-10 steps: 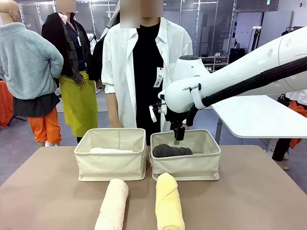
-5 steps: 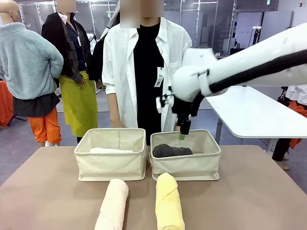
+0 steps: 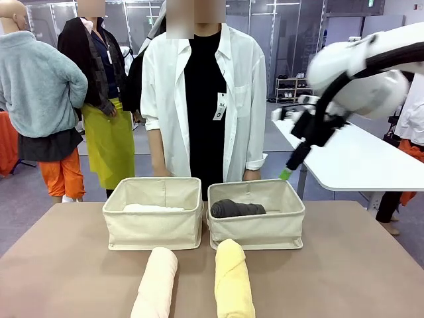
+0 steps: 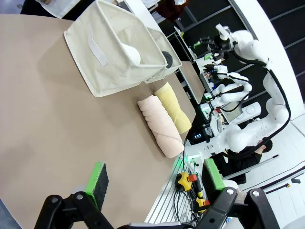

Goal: Divide the towels into two baskets.
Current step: Pick up one hotel-folded towel from the bottom of the table and place it in the Fabric basket indicated by the person.

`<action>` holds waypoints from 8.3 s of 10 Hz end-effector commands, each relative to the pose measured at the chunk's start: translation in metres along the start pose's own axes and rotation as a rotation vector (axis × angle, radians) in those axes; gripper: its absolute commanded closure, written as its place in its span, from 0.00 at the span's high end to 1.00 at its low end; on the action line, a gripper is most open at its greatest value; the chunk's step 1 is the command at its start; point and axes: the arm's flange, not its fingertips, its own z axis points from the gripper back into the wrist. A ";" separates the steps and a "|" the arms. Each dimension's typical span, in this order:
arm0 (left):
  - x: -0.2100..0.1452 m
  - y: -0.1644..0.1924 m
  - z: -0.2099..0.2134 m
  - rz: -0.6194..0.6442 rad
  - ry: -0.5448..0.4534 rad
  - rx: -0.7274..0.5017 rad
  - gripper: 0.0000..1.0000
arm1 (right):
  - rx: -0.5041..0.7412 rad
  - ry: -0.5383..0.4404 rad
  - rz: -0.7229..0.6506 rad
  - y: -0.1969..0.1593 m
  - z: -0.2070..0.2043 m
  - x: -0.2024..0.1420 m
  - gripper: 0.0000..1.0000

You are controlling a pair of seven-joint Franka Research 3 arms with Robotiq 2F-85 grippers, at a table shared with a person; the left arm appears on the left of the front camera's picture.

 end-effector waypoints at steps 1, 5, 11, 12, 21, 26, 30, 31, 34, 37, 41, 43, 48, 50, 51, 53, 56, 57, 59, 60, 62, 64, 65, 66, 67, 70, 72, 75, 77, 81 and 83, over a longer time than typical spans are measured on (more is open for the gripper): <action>-0.004 -0.005 0.001 -0.008 0.003 0.004 1.00 | 0.099 -0.143 -0.198 0.001 0.008 -0.067 1.00; -0.004 -0.005 0.001 -0.008 0.003 0.004 1.00 | 0.377 -0.429 -0.473 -0.034 0.054 -0.232 1.00; -0.004 -0.005 0.001 -0.008 0.003 0.004 1.00 | 0.496 -0.496 -0.984 -0.088 0.011 -0.375 1.00; -0.004 -0.005 0.001 -0.008 0.003 0.004 1.00 | 0.500 -0.523 -0.850 -0.059 0.045 -0.397 1.00; -0.004 -0.005 0.001 -0.008 0.003 0.004 1.00 | 0.500 -0.523 -0.850 -0.059 0.045 -0.397 1.00; -0.004 -0.005 0.001 -0.008 0.003 0.004 1.00 | 0.497 -0.530 -0.862 -0.063 0.044 -0.395 1.00; -0.004 -0.005 0.001 -0.008 0.003 0.004 1.00 | 0.353 -0.407 -1.076 0.010 0.023 -0.278 1.00; -0.004 -0.005 0.001 -0.008 0.003 0.004 1.00 | 0.289 -0.339 -1.099 0.031 0.005 -0.242 1.00; -0.004 -0.005 0.001 -0.008 0.003 0.004 1.00 | 0.093 -0.187 -1.097 0.078 -0.061 -0.162 1.00; -0.004 -0.005 0.001 -0.008 0.003 0.004 1.00 | -0.014 -0.062 -1.008 0.122 -0.108 -0.113 1.00; -0.004 -0.005 0.001 -0.008 0.003 0.004 1.00 | -0.119 0.016 -0.974 0.170 -0.168 -0.074 1.00; -0.004 -0.005 0.001 -0.008 0.003 0.004 1.00 | -0.132 0.010 -0.973 0.186 -0.185 -0.061 1.00; -0.004 -0.005 0.001 -0.008 0.003 0.004 1.00 | -0.203 0.051 -0.964 0.203 -0.225 -0.031 1.00; -0.004 -0.005 0.001 -0.008 0.003 0.004 1.00 | -0.202 0.051 -0.970 0.202 -0.235 -0.023 1.00; -0.004 -0.005 0.001 -0.008 0.003 0.004 1.00 | -0.218 0.063 -0.967 0.204 -0.243 -0.016 1.00; -0.004 -0.005 0.001 -0.008 0.003 0.004 1.00 | -0.233 0.075 -0.958 0.205 -0.254 -0.012 1.00; -0.004 -0.005 0.001 -0.008 0.003 0.004 1.00 | -0.258 0.092 -0.910 0.208 -0.268 -0.006 0.83; -0.004 -0.005 0.001 -0.008 0.003 0.004 1.00 | -0.258 0.101 -0.898 0.207 -0.268 -0.007 0.75; -0.004 -0.005 0.001 -0.008 0.003 0.004 1.00 | -0.277 0.128 -0.889 0.204 -0.266 -0.012 0.55; -0.004 -0.005 0.001 -0.008 0.003 0.004 1.00 | -0.289 0.139 -0.900 0.201 -0.264 -0.017 0.43; -0.004 -0.005 0.001 -0.008 0.003 0.004 1.00 | -0.267 0.160 -0.879 0.201 -0.254 -0.020 0.23; -0.004 -0.005 0.001 -0.008 0.003 0.004 1.00 | -0.232 0.181 -0.859 0.202 -0.224 -0.024 0.16; -0.004 -0.005 0.001 -0.008 0.003 0.004 1.00 | -0.233 0.233 -0.759 0.202 -0.197 -0.026 0.16; -0.004 -0.005 0.001 -0.008 0.003 0.004 1.00 | -0.196 0.263 -0.666 0.199 -0.170 -0.026 0.16; -0.004 -0.005 0.001 -0.008 0.003 0.004 1.00 | -0.207 0.271 -0.565 0.193 -0.142 -0.025 0.16; -0.004 -0.005 0.001 -0.008 0.003 0.004 1.00 | -0.106 0.402 -0.027 0.209 -0.080 -0.022 0.16; -0.004 -0.005 0.001 -0.008 0.003 0.004 1.00 | -0.105 0.411 0.342 0.232 -0.065 -0.021 0.16; -0.004 -0.005 0.001 -0.008 0.003 0.004 1.00 | -0.106 0.440 0.220 0.240 -0.064 -0.018 0.16; -0.004 -0.005 0.001 -0.008 0.003 0.004 1.00 | -0.106 0.440 0.220 0.240 -0.064 -0.018 0.16; -0.004 -0.005 0.001 -0.008 0.003 0.004 1.00 | -0.076 0.357 0.281 0.219 -0.057 -0.012 0.37; -0.004 -0.005 0.001 -0.008 0.003 0.004 1.00 | -0.121 0.381 0.349 0.187 -0.042 0.028 0.37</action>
